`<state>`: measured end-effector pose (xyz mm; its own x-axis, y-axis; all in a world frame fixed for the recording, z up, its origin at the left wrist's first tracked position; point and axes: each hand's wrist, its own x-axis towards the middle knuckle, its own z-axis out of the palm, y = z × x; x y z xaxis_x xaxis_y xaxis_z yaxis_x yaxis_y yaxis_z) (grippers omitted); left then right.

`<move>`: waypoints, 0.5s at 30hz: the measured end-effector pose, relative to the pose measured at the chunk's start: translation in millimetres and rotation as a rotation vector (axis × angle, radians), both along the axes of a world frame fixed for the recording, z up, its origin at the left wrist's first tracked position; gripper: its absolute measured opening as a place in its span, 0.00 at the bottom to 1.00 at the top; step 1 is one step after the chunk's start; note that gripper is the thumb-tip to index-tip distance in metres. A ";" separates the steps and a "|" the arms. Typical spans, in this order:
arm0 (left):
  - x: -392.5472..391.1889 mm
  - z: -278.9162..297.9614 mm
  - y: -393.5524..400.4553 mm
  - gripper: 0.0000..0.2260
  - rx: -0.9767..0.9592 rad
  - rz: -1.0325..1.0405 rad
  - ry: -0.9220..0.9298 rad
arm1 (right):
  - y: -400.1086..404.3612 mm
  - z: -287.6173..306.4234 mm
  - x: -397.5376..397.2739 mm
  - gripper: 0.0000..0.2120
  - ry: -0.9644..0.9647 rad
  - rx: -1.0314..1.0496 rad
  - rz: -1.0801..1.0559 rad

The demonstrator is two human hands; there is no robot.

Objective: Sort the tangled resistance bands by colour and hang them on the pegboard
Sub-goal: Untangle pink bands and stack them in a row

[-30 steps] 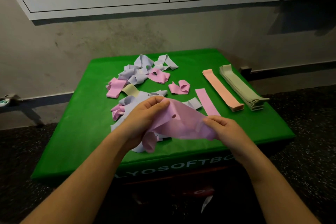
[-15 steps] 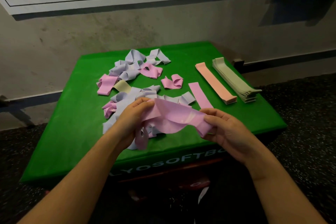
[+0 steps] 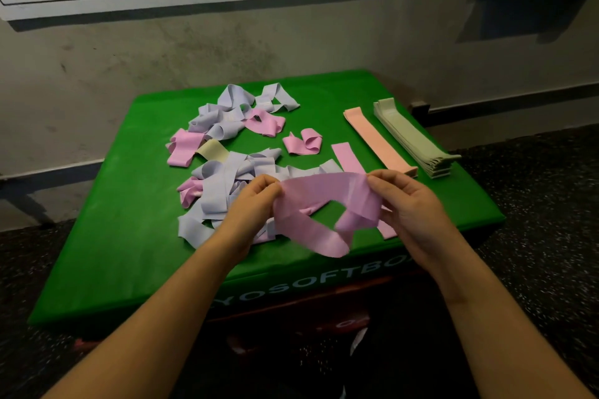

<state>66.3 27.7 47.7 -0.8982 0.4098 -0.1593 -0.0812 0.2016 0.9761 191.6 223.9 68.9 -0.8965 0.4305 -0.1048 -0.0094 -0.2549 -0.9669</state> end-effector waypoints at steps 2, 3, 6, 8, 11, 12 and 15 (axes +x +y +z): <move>2.6 3.1 4.2 0.03 0.036 -0.012 -0.020 | -1.7 4.0 -2.4 0.04 0.000 0.024 0.012; 4.2 5.2 6.8 0.04 0.078 -0.035 -0.048 | -2.9 5.6 -4.2 0.04 -0.006 0.046 0.013; 9.5 14.5 14.4 0.08 0.159 -0.157 -0.120 | -8.1 10.8 -9.8 0.05 -0.015 0.063 0.018; 12.4 20.7 18.7 0.11 0.098 -0.256 -0.090 | -12.2 15.3 -12.1 0.05 -0.008 0.066 0.026; 21.2 29.6 23.9 0.17 0.025 -0.354 0.036 | -15.0 21.2 -13.1 0.04 0.012 0.099 0.059; 24.5 32.4 25.0 0.18 0.042 -0.374 0.068 | -15.2 22.5 -12.8 0.05 0.022 0.099 0.075; 33.1 38.8 25.7 0.16 0.140 -0.384 0.086 | -15.4 25.3 -12.2 0.05 0.036 0.094 0.103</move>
<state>99.4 53.5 86.4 -0.6835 0.7299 -0.0093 0.0570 0.0660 0.9962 179.4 208.5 94.2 -0.9390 0.3421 -0.0355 -0.0228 -0.1649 -0.9860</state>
